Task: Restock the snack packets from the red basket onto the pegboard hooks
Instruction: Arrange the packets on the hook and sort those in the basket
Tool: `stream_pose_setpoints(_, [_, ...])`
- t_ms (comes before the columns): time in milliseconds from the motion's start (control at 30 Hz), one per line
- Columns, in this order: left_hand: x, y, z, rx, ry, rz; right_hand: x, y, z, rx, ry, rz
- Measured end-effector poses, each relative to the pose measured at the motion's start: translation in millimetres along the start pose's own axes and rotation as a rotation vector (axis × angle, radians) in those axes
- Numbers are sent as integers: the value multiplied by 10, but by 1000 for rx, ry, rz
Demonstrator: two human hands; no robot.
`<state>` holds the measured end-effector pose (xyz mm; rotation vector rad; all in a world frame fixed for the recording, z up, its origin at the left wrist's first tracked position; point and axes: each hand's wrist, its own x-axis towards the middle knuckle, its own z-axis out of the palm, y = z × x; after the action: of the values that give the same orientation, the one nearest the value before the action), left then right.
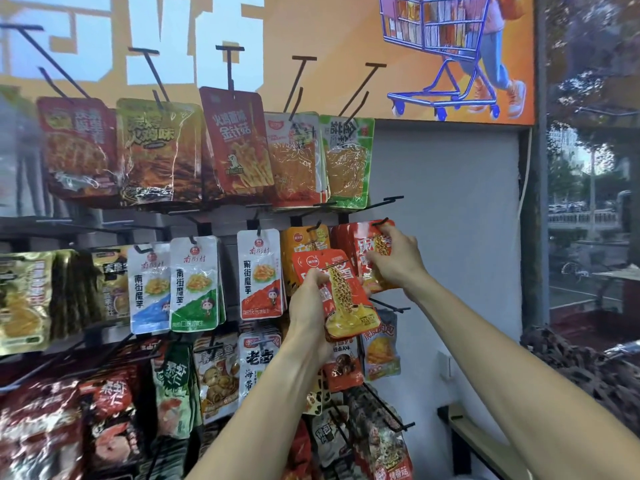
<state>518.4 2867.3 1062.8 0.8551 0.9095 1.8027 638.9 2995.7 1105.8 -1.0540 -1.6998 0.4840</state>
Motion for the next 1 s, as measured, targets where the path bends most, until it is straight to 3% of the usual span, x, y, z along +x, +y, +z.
stream_pose_setpoints(133, [25,1,-39,49,19,9,100,39,98,-86,-104,22])
stream_pose_setpoints(233, [41,-12,-87,69,1,46,-100,65,35,-18,26,0])
stream_pose_setpoints(300, [56,-34,-117,89,-1,65,-415,55,-32,173,94,-50])
stream_pose_setpoints(367, [77,-62,-122,111,21,76,-785,-3,-55,268,-38,-133])
stream_pose_setpoints(433, [75,-98,-82,102,37,76,-986,-13,5,199,-171,-177])
stream_pose_setpoints(667, [30,-145,13,123,108,79,-922,68,64,137,64,-157])
stream_pose_setpoints(800, [-69,-22,36,-45,56,-24,-708,19,-127,218,211,-124])
stream_pose_setpoints(1000, [-69,22,-7,-78,43,-16,-418,42,-168,253,196,-98])
